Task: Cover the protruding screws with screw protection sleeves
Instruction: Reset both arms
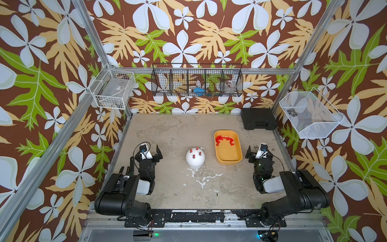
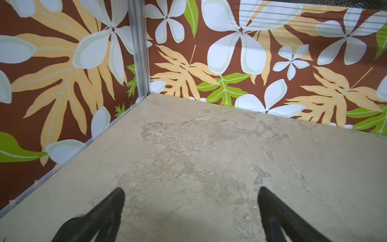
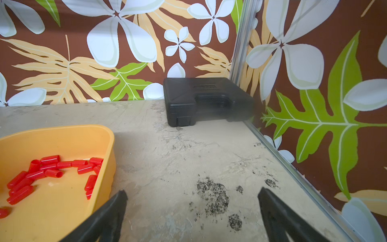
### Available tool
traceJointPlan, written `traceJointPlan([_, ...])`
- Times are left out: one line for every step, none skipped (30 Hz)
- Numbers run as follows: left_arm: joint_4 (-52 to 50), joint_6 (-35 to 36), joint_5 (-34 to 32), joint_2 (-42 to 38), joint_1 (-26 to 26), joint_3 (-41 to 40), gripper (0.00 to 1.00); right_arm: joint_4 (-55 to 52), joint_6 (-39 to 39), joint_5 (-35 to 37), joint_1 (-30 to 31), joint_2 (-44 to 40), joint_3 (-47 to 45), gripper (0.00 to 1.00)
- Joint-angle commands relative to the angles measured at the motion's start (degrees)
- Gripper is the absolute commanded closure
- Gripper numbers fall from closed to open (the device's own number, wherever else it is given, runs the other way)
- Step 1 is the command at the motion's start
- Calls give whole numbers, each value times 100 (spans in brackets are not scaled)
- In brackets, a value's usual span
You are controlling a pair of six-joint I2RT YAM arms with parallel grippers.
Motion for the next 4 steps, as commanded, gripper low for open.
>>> traceJointPlan([-24, 42, 165, 9, 5, 24, 0, 159, 44, -28, 5, 5, -3, 0])
traceJointPlan([-23, 34, 174, -10, 7, 13, 0, 174, 39, -27, 6, 4, -4, 0])
traceJointPlan([10, 42, 175, -25, 10, -16, 0, 176, 46, -31, 5, 5, -2, 0])
traceJointPlan([45, 42, 171, -27, 6, -34, 0, 172, 45, -30, 5, -1, -5, 0])
